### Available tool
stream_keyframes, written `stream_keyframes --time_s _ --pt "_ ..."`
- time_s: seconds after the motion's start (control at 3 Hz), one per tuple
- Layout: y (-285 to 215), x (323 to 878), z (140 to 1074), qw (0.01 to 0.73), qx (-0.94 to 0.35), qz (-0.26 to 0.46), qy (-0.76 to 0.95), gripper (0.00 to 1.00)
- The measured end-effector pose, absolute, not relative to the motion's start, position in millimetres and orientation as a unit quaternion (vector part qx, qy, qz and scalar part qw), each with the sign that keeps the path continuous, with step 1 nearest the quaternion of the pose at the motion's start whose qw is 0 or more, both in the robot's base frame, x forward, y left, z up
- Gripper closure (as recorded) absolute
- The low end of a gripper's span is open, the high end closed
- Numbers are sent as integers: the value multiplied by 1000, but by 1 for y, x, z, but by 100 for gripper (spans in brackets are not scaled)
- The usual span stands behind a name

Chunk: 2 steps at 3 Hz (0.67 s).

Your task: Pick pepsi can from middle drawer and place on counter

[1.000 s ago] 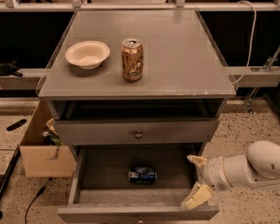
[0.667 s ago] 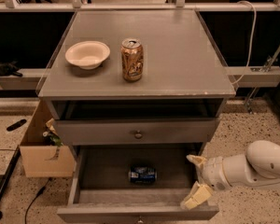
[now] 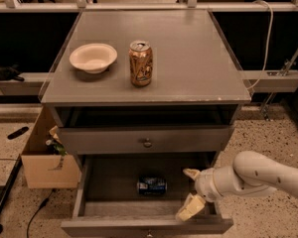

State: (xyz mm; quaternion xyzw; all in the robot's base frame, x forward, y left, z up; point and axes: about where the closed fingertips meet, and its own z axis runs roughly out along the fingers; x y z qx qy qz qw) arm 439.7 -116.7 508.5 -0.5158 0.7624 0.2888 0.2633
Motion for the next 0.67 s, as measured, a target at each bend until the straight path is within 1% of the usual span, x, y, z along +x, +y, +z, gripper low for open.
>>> stream_keyframes --time_s 0.67 --pt "-100 478 453 267 -479 308 777 0"
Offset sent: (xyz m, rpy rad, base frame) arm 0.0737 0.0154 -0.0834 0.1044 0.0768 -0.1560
